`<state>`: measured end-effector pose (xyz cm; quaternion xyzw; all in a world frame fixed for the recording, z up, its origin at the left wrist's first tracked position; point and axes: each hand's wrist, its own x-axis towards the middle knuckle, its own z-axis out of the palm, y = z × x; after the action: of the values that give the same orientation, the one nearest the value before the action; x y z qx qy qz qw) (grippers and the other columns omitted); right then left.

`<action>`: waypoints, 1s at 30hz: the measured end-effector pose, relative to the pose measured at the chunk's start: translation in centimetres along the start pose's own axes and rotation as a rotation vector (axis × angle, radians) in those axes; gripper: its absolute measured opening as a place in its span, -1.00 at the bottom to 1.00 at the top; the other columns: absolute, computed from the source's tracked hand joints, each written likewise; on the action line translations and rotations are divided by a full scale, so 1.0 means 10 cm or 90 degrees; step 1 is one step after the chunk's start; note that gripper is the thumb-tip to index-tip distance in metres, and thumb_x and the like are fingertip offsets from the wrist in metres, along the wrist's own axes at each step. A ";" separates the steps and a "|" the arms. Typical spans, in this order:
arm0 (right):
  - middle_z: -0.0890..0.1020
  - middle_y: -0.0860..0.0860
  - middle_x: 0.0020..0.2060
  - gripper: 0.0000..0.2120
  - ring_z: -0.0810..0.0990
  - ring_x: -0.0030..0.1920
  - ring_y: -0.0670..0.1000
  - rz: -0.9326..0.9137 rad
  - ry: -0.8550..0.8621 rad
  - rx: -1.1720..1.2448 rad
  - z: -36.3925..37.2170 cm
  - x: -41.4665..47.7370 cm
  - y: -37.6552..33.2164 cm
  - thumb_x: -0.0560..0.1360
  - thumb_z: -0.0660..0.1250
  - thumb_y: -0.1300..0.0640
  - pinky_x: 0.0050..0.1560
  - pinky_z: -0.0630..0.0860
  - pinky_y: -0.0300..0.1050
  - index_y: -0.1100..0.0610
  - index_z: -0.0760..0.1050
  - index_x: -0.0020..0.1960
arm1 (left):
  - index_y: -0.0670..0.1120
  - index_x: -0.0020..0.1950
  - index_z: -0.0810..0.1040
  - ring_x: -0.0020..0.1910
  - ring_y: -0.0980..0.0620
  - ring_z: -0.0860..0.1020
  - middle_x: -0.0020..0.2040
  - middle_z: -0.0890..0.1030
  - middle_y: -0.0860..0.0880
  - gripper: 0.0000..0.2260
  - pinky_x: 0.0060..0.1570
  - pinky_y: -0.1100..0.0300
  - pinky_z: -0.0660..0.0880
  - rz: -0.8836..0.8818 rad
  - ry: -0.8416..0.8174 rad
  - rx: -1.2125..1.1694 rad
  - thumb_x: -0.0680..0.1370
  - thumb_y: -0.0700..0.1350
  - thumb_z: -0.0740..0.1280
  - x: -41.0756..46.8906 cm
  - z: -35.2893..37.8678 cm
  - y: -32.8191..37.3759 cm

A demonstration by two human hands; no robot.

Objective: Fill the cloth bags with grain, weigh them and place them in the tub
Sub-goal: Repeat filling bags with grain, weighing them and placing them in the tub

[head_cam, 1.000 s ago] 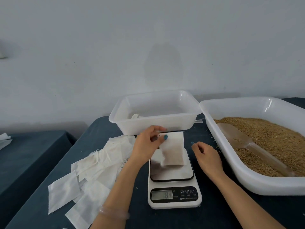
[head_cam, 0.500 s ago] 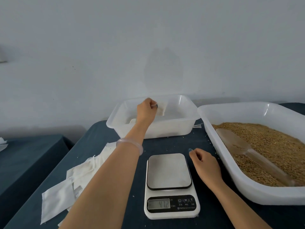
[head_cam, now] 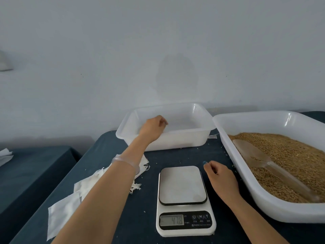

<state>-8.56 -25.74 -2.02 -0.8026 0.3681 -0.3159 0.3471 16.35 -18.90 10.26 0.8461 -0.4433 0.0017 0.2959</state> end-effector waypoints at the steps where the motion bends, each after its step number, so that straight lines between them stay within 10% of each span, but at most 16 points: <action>1: 0.37 -0.08 -0.56 -0.60 0.34 -0.55 -0.14 0.003 0.001 0.002 0.00 0.00 0.00 0.59 0.22 -0.11 -0.46 0.22 -0.22 0.04 0.34 -0.37 | 0.02 0.07 0.57 -0.04 -0.01 0.59 0.02 0.65 0.05 -0.83 -0.01 0.08 0.52 -0.004 0.057 -0.045 0.62 -0.11 0.19 -0.07 -0.09 -0.04; 7: 0.39 -0.07 -0.56 -0.60 0.36 -0.55 -0.13 -0.007 0.001 0.001 0.00 -0.01 -0.01 0.59 0.22 -0.09 -0.46 0.21 -0.20 0.04 0.35 -0.38 | -0.05 0.04 0.47 0.04 -0.13 0.57 -0.07 0.61 0.06 -0.89 -0.05 0.05 0.44 -0.269 0.482 -0.218 0.60 -0.13 0.16 -0.79 -0.42 -0.61; 14: 0.38 -0.11 -0.59 -0.60 0.33 -0.57 -0.13 -0.010 0.003 0.002 0.00 -0.02 -0.02 0.59 0.23 -0.06 -0.47 0.19 -0.17 0.03 0.32 -0.39 | -0.18 0.45 0.30 0.45 -0.19 0.29 0.46 0.35 -0.18 -0.40 0.39 -0.08 0.26 -0.413 -0.070 0.321 0.63 0.26 0.07 -1.20 0.16 -0.77; 30: 0.38 -0.04 -0.55 -0.62 0.34 -0.55 -0.12 -0.014 -0.001 0.002 -0.01 -0.02 -0.01 0.59 0.23 -0.07 -0.47 0.22 -0.18 0.08 0.40 -0.34 | -0.09 0.15 0.53 0.12 -0.08 0.52 0.14 0.52 -0.08 -0.73 -0.07 0.13 0.42 -0.398 0.028 0.345 0.63 0.08 0.25 -1.34 -0.12 -0.70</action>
<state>-8.69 -25.55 -1.94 -0.8064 0.3587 -0.3197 0.3449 13.83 -5.24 4.18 0.9870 -0.1423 0.0467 0.0586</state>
